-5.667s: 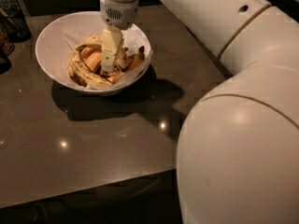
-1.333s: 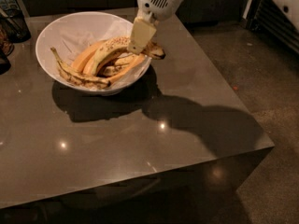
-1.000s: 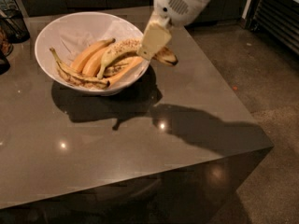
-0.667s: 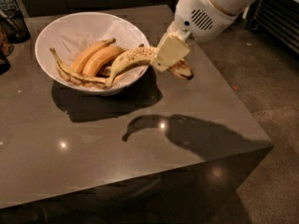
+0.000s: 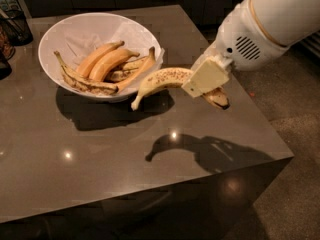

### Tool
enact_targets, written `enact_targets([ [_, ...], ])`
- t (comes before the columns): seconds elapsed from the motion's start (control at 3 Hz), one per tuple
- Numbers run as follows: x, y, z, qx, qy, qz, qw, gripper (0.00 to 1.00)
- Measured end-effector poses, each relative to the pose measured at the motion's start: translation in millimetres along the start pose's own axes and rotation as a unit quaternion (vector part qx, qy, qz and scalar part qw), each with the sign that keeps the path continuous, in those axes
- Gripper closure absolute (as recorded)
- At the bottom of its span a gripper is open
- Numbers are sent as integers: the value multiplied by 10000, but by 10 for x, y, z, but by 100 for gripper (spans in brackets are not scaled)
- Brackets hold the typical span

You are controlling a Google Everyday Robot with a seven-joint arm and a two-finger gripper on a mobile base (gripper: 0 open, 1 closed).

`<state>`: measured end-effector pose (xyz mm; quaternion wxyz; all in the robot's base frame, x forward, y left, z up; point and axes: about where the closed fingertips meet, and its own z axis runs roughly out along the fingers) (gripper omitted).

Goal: Pick banana from white bowl

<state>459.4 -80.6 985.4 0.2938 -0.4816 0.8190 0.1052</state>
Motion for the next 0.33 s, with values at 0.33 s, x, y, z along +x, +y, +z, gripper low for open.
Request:
enact_targets([
  [0.33, 7, 2, 1, -1, 6, 3, 10000, 100],
])
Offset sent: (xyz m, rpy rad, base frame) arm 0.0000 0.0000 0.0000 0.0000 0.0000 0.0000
